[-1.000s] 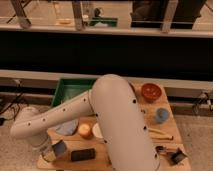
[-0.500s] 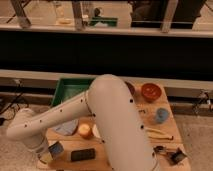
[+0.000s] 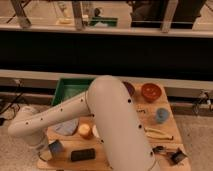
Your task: Wipe table surface with sponge
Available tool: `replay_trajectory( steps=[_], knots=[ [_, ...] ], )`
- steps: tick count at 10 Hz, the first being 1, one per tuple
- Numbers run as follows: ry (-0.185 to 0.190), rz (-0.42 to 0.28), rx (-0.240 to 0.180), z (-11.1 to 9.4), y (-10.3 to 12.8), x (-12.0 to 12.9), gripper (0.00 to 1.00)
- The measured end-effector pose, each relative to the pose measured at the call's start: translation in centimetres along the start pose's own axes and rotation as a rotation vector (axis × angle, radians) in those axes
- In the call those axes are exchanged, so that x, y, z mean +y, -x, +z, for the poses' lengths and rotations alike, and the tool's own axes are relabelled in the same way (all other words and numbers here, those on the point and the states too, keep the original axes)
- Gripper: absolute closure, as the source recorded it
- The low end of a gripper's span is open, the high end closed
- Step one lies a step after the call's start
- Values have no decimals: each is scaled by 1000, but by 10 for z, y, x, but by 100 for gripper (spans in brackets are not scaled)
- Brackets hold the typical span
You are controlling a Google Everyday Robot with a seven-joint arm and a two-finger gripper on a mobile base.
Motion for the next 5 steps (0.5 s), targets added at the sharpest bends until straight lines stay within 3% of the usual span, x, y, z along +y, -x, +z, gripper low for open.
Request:
replay_trajectory(
  steps=[5],
  knots=[
    [-24,19,2,0,-12,-7,100]
  ],
)
